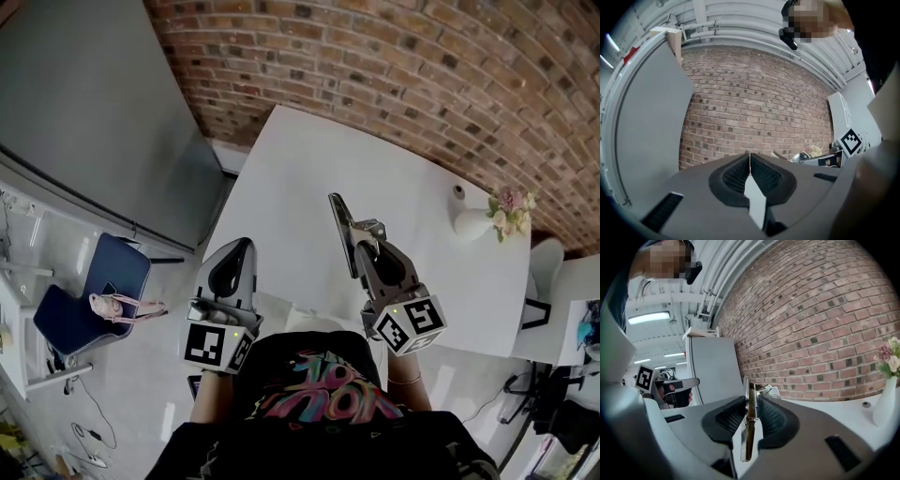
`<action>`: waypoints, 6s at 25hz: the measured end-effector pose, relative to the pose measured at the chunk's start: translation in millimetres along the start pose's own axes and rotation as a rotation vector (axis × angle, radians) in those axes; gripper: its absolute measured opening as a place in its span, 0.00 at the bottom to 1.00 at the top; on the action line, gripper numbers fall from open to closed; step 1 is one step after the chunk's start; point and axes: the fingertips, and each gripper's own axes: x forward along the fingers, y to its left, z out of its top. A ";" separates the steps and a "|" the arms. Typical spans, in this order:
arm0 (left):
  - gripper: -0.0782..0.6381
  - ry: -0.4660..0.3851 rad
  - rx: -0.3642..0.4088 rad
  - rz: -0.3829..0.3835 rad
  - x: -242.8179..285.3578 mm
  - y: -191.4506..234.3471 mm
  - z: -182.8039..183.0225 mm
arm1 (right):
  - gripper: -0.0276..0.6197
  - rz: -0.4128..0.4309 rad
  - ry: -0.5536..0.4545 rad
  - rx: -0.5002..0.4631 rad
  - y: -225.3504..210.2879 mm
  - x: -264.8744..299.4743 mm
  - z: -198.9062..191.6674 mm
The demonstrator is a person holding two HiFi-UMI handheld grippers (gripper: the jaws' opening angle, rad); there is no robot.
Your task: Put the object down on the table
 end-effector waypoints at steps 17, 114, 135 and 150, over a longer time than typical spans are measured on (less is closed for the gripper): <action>0.15 0.005 -0.004 -0.082 83.9 19.2 7.2 | 0.20 -0.029 -0.002 0.038 -34.3 51.1 19.6; 0.15 0.257 -0.060 -0.270 120.7 6.4 -120.8 | 0.20 -0.096 0.484 0.491 -79.8 116.3 -257.5; 0.15 0.234 -0.061 -0.277 119.6 8.6 -108.9 | 0.33 -0.142 0.423 0.588 -87.9 107.7 -248.9; 0.15 0.181 -0.031 -0.299 122.0 3.3 -82.2 | 0.34 -0.229 0.170 0.599 -112.3 82.4 -180.3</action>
